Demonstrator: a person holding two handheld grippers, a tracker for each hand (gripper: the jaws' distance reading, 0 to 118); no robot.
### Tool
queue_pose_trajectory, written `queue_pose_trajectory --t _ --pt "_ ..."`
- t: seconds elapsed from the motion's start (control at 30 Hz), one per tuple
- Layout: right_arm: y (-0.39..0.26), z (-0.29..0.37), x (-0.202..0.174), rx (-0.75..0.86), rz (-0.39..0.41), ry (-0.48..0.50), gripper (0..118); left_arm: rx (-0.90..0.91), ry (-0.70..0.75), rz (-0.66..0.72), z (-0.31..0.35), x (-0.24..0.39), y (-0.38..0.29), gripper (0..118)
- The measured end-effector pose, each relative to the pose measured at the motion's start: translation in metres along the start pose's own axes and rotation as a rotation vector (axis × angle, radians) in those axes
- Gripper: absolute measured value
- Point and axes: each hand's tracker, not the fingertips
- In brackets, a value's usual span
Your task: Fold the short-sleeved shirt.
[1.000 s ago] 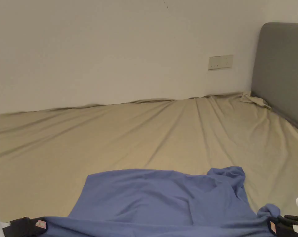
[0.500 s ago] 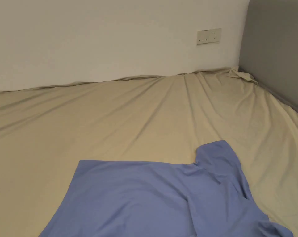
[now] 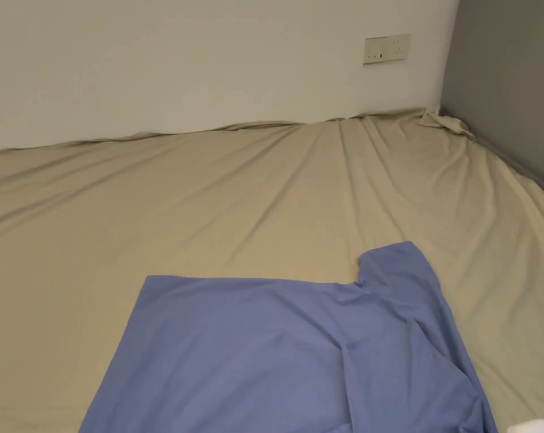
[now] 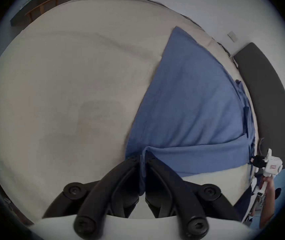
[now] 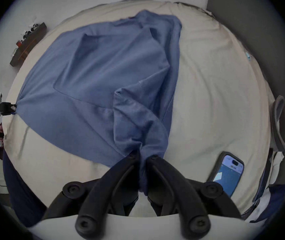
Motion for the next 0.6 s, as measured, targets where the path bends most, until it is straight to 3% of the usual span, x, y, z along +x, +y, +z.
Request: queue_pose_trajectory --t 0.07,0.13,0.2,0.23,0.27,0.3,0.33,0.37,0.47,0.53,0.6 --pt "0.004 0.0 0.001 0.008 -0.007 -0.003 8 0.036 0.038 -0.041 0.007 0.011 0.002 6" --pt "0.008 0.0 0.005 -0.016 -0.051 0.012 17 0.033 0.064 -0.071 0.004 0.016 0.0 20" --pt "0.012 0.002 0.009 -0.022 -0.088 0.014 20 0.039 0.018 0.002 0.009 0.017 -0.001 34" --pt "0.012 0.005 0.008 -0.017 -0.101 0.01 22 0.029 -0.013 0.042 0.013 0.018 0.0 34" --pt "0.014 0.009 0.006 -0.012 -0.112 0.009 32 0.006 -0.05 0.082 0.019 0.021 0.003 55" --pt "0.016 0.015 0.006 -0.011 -0.109 0.015 57 -0.003 -0.075 0.105 0.025 0.024 0.006 79" --pt "0.02 0.024 0.007 -0.01 -0.111 0.023 101 0.024 -0.09 0.107 0.038 0.031 0.007 95" --pt "0.025 0.038 0.008 0.031 -0.119 0.074 117 0.094 -0.118 0.092 0.055 0.038 0.009 95" --pt "0.04 0.099 0.009 0.216 -0.161 0.117 118 0.262 -0.225 0.073 0.109 0.058 0.013 98" --pt "0.045 0.136 0.003 0.358 -0.164 0.129 118 0.316 -0.309 0.077 0.133 0.066 0.011 107" --pt "0.039 0.168 -0.013 0.497 -0.175 0.138 117 0.359 -0.438 0.104 0.144 0.07 0.0 107"
